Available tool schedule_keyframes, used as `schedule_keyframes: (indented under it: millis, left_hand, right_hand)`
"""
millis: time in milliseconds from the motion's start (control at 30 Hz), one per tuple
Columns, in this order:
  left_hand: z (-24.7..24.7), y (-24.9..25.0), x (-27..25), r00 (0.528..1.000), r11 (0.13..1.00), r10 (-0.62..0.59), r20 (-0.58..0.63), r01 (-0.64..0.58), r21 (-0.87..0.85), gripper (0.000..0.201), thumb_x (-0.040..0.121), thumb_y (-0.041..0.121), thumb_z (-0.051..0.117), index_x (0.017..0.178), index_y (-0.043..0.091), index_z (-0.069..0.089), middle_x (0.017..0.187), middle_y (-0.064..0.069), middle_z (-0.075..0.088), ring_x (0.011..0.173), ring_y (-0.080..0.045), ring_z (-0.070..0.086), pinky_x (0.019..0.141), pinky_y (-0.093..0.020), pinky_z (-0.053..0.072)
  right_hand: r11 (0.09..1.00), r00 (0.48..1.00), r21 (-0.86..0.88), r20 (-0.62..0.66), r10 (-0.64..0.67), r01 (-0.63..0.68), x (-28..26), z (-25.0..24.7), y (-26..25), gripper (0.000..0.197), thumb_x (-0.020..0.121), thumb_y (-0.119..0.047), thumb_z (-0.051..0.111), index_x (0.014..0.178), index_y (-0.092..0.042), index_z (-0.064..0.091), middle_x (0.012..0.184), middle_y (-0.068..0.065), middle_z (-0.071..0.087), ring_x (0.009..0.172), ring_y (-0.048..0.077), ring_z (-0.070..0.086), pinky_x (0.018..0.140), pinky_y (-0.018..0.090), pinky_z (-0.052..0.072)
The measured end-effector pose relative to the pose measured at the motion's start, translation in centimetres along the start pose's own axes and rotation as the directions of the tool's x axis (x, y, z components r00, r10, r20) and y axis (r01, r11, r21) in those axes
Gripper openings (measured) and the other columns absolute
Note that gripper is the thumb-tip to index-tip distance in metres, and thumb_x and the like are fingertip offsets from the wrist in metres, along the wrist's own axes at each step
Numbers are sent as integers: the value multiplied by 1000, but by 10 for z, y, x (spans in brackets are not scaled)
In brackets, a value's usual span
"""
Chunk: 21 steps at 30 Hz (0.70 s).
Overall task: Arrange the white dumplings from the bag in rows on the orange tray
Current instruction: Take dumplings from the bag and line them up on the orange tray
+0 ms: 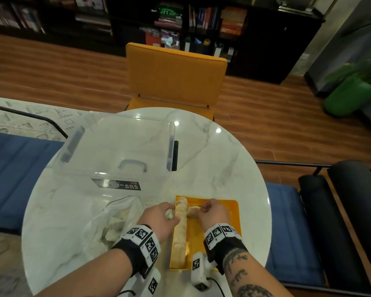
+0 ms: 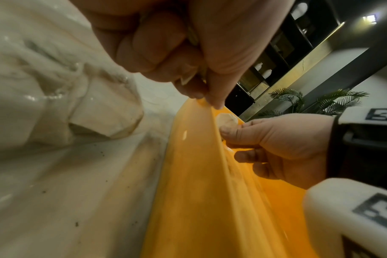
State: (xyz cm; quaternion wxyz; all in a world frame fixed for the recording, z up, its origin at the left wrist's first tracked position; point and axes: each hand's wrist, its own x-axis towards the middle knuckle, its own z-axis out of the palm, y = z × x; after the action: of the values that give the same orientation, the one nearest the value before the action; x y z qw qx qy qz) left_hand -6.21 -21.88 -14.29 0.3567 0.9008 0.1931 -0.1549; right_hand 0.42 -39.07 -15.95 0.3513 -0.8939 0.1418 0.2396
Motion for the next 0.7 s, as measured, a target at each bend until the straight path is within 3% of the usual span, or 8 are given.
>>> schedule_keyframes:
  millis: [133,233,333,467,633,700]
  left_hand:
    - [-1,0,0,1000,1000,-10,15,10,-9,44,84,48,65,125,32,59,122,5,66,112,-14,61,94,-24,47]
    - [-3,1,-1,1000,1000,-13,19,13,-15,45,84,48,64,126,33,59,123,5,66,112,-14,60,94,-23,47]
    - [-4,0,-2,1000,1000,-14,20,14,-18,45,84,49,64,126,34,59,124,6,65,112,-14,60,95,-24,47]
    - [-3,1,-2,1000,1000,-14,25,14,-7,45,85,49,64,127,34,58,125,5,65,114,-14,59,96,-24,46]
    - [-4,2,-3,1000,1000,-8,28,8,2,47,86,48,64,129,33,57,128,4,63,117,-15,58,99,-26,46]
    - [-4,2,-4,999,1000,-7,31,7,3,47,86,48,63,130,32,57,129,4,63,118,-15,57,99,-26,46]
  right_hand:
    - [999,998,3,44,49,-49,5,6,0,25,79,-36,77,98,-28,64,100,-5,68,82,13,61,63,23,45]
    - [998,998,-23,11,58,-58,8,8,-2,7,85,-29,72,89,-28,65,95,-2,69,73,12,58,55,21,38]
    - [996,996,-11,-26,88,-89,11,9,-2,3,89,-28,69,91,-28,66,98,-1,70,73,13,56,53,20,36]
    - [993,992,34,-41,118,-116,14,11,-2,8,88,-29,70,96,-27,70,94,-1,67,79,17,57,67,23,40]
    - [986,992,122,-33,120,-115,14,14,-2,20,84,-33,75,101,-23,73,94,-4,68,80,14,59,63,22,42]
    - [982,991,147,-44,127,-119,13,15,-3,22,83,-34,77,101,-22,74,99,-2,72,82,15,61,68,22,44]
